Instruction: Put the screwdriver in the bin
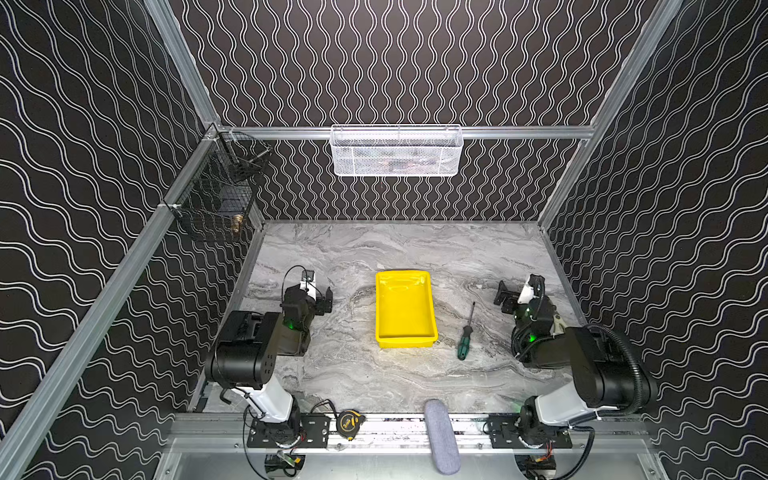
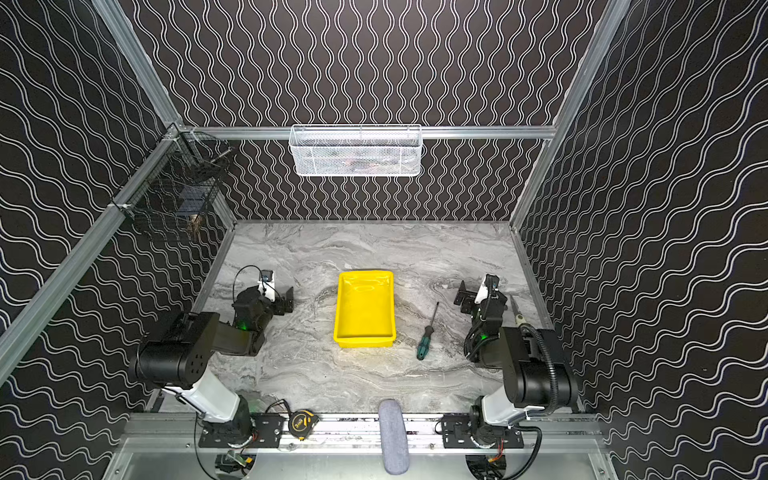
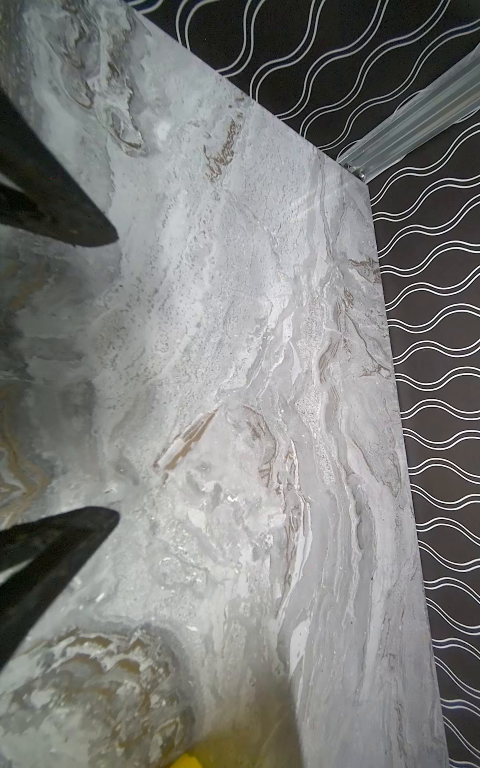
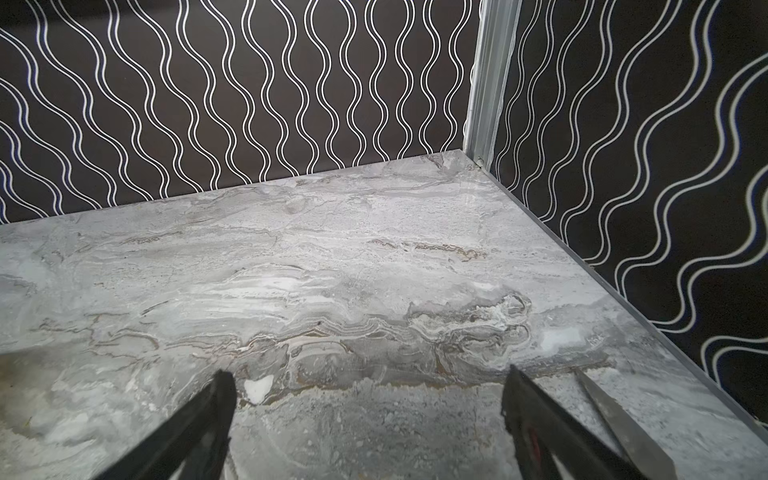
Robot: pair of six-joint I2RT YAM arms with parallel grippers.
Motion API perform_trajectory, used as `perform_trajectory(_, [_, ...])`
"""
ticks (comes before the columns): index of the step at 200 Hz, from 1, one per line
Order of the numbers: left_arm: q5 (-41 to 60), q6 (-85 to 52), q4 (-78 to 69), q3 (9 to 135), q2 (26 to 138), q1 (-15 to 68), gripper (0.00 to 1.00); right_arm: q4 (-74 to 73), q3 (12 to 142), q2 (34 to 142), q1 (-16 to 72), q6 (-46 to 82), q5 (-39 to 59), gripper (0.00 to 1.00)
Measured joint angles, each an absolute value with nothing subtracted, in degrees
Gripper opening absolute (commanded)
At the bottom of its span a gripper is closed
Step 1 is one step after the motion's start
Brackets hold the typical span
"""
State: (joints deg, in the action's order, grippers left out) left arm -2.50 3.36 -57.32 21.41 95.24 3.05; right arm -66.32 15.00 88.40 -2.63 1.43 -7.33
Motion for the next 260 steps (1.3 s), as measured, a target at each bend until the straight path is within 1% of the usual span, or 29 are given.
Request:
perform_trajectory(206, [-2.37,3.33,-56.40,21.76,95.00,2.96,0.99,-66.32,15.00,88.40,-2.63,1.02,-7.31,0.99])
perform_trajectory(219, [-5.08,3.33,-53.71,22.04,92.73,3.77,0.99,-66.32,15.00,88.40,-2.63,1.02,-7.31,1.00])
perform_trajectory(239, [-9.32,2.55,-43.05,26.98,84.16,5.30,0.99,-66.30,14.72,87.96,-2.48,1.02,-7.40,1.00])
perform_trajectory(250, [-11.14,0.32,-35.86,30.87,78.08,5.58,0.99,-63.79,14.98,85.34,-1.96,1.04,-8.58,1.00])
perform_trajectory(260, [-12.69,-2.72,-28.62,34.96,72.42,5.74,0.99,-57.67,17.37,80.97,-1.72,1.93,-9.67,1.00])
